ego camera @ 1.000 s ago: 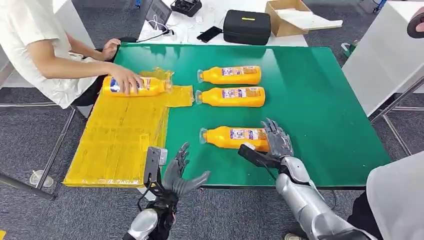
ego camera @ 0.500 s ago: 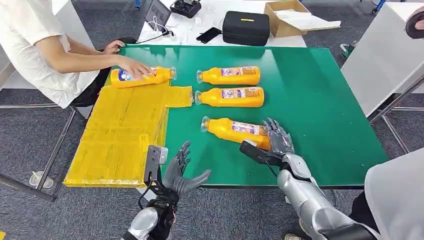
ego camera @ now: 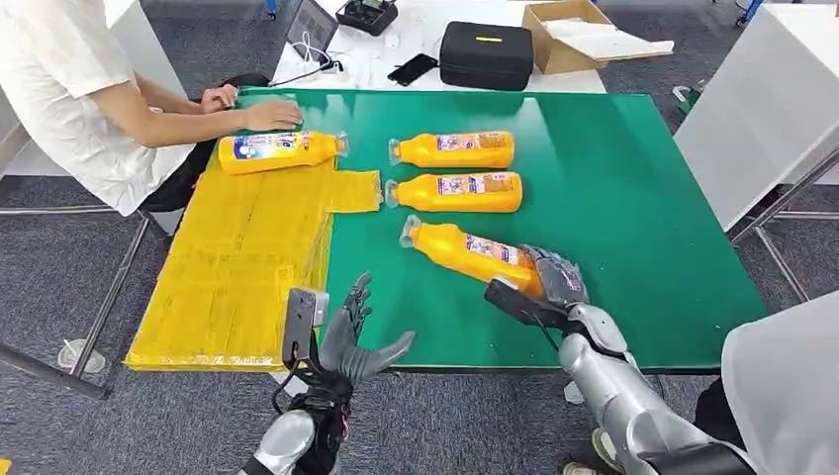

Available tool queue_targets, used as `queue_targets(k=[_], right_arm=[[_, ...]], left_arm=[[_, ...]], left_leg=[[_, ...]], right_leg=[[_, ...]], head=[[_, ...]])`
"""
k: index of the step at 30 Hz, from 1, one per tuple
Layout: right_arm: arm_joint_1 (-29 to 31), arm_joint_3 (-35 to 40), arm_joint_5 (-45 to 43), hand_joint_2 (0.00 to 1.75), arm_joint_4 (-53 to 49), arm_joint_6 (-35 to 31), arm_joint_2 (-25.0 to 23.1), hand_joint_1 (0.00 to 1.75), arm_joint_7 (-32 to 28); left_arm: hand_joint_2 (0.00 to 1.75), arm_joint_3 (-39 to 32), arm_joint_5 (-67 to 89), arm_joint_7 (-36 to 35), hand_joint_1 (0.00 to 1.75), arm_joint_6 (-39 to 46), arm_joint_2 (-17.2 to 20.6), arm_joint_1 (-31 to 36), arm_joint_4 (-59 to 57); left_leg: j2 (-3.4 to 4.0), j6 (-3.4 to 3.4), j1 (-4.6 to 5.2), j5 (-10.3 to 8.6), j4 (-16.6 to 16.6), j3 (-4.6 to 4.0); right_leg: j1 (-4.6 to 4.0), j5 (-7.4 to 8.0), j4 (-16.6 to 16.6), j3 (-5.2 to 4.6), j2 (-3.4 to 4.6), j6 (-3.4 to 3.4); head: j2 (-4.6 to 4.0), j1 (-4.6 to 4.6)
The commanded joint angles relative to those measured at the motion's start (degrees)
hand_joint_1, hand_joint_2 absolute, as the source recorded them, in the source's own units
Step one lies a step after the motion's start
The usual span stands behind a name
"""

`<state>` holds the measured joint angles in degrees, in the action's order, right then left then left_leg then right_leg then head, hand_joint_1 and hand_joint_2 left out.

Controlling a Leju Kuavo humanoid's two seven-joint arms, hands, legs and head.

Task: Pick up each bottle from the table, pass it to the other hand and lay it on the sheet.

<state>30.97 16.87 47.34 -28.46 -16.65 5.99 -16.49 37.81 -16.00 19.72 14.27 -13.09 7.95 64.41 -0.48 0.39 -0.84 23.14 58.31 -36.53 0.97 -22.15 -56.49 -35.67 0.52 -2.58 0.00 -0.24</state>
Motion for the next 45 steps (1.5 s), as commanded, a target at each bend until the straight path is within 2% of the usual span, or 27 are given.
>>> queue_targets(k=[1, 5, 14, 16, 17, 18, 19, 22, 24, 25, 30, 32, 39, 45], right_arm=[[-6.2, -7.5, -12.7, 1.75, -2.9, 4.3, -3.5, 1.75, -10.9], [-7.7, -8.0, -18.2, 1.75, -8.6, 4.0, -5.1, 1.75, -14.1], [-11.9, -5.8, -26.1, 1.75, -19.9, 4.8, -7.8, 1.75, -15.3], [-12.5, -5.0, -27.1, 1.75, -21.1, 5.1, -8.5, 1.75, -15.7], [-13.0, -4.3, -27.7, 1.75, -21.8, 5.2, -8.7, 1.75, -15.8], [-13.5, -3.6, -28.1, 1.75, -22.8, 5.1, -9.0, 1.75, -16.0], [-13.9, -2.9, -28.6, 1.75, -23.6, 5.0, -9.1, 1.75, -16.0], [-14.6, -1.2, -29.1, 1.75, -25.5, 4.5, -9.9, 1.75, -16.3], [-14.7, 0.0, -29.7, 1.75, -26.2, 4.4, -10.6, 1.75, -16.3], [-14.8, 0.8, -30.0, 1.75, -26.8, 4.0, -10.8, 1.75, -16.7], [-14.7, 2.9, -29.8, 1.75, -27.2, 4.0, -11.5, 1.75, -16.6], [-14.5, 4.4, -30.1, 1.75, -26.5, 4.5, -11.5, 1.75, -16.2], [-13.5, 6.3, -29.8, 1.75, -21.4, 1.6, -11.5, 1.75, -17.0], [-13.2, 6.3, -31.0, 1.75, -19.0, 2.4, -12.1, 1.75, -17.3]], left_arm=[[1.75, 0.9, -2.9, 1.4, 0.0, 0.0, 2.5, 0.6, 2.3], [1.75, 0.5, -3.0, 3.7, 0.0, 2.4, 2.2, 1.3, 1.6], [1.75, 0.0, -4.0, 5.7, 0.0, 2.4, 1.5, 2.5, -2.5], [1.75, -0.3, -4.4, 6.3, 0.0, 2.6, 1.3, 2.8, -2.9], [1.75, -0.5, -4.4, 6.8, 0.0, 3.0, 1.2, 3.0, -3.0], [1.75, -0.6, -4.1, 7.5, 0.0, 3.7, 1.1, 3.2, -3.1], [1.75, -0.7, -4.0, 7.8, 0.0, 4.1, 1.0, 3.4, -3.3], [1.75, -0.9, -5.6, 6.7, 0.0, 3.1, 0.9, 3.7, -2.8], [1.75, -0.7, -6.9, 5.3, 0.0, 2.2, 0.9, 3.9, -2.9], [1.75, -0.6, -8.1, 4.3, 0.0, 1.9, 0.8, 4.1, -3.3], [1.75, -0.5, -8.8, 4.6, 0.0, 2.3, 0.5, 4.8, -4.2], [1.75, 0.4, -7.1, 7.6, 0.0, 3.1, 0.6, 5.4, -3.7], [1.75, 2.7, -7.3, 6.2, 0.0, 1.0, 2.0, 4.0, 3.8], [1.75, 3.2, -6.0, 7.8, 0.0, 1.8, 2.5, 3.5, 6.8]], left_leg=[[-0.04, -0.02, -0.06, 0.04, -0.1, 0.17], [0.08, -0.03, -0.06, 0.1, 0.0, 0.1], [0.05, -0.01, -0.01, 0.02, 0.0, -0.39], [0.05, -0.01, 0.0, 0.05, 0.0, -0.36], [0.13, 0.01, -0.01, 0.2, 0.0, -0.07], [0.07, -0.01, -0.01, 0.08, 0.0, -0.34], [0.1, 0.0, -0.02, 0.14, 0.0, -0.24], [0.04, -0.02, -0.02, 0.04, 0.0, -0.55], [0.08, -0.01, -0.03, 0.17, 0.0, -0.28], [0.08, -0.01, -0.01, 0.07, 0.0, -0.54], [0.08, 0.0, -0.03, 0.07, 0.0, -0.55], [0.06, -0.01, -0.02, 0.06, 0.0, -0.56], [0.06, 0.0, -0.01, 0.1, 0.0, -0.47], [0.1, -0.01, -0.01, 0.1, 0.0, -0.51]], right_leg=[[-0.09, -0.05, 0.1, 0.2, -0.1, 0.1], [-0.09, -0.07, 0.0, 0.12, -0.01, 0.16], [-0.02, -0.04, 0.0, -0.31, 0.03, 0.07], [-0.02, -0.08, 0.0, -0.27, 0.02, 0.08], [-0.06, -0.21, 0.0, -0.01, 0.03, 0.19], [-0.03, -0.1, 0.0, -0.26, 0.03, 0.1], [-0.05, -0.15, 0.0, -0.16, 0.02, 0.14], [-0.03, -0.08, 0.0, -0.47, 0.0, 0.09], [-0.07, -0.2, -0.1, -0.21, -0.01, 0.19], [-0.03, -0.09, 0.0, -0.48, 0.04, 0.1], [-0.04, -0.09, 0.0, -0.49, 0.03, 0.1], [-0.04, -0.09, 0.0, -0.49, 0.01, 0.09], [-0.03, -0.13, 0.0, -0.4, 0.01, 0.11], [-0.03, -0.11, 0.0, -0.43, 0.06, 0.12]], head=[[0.0, 0.02], [0.0, 0.0], [0.0, -0.02], [0.0, -0.02], [0.0, -0.02], [0.0, -0.02], [0.0, 0.0], [0.0, -0.02], [0.0, -0.02], [0.0, -0.02], [0.02, -0.02], [0.0, -0.02], [0.0, 0.0], [0.0, 0.0]])
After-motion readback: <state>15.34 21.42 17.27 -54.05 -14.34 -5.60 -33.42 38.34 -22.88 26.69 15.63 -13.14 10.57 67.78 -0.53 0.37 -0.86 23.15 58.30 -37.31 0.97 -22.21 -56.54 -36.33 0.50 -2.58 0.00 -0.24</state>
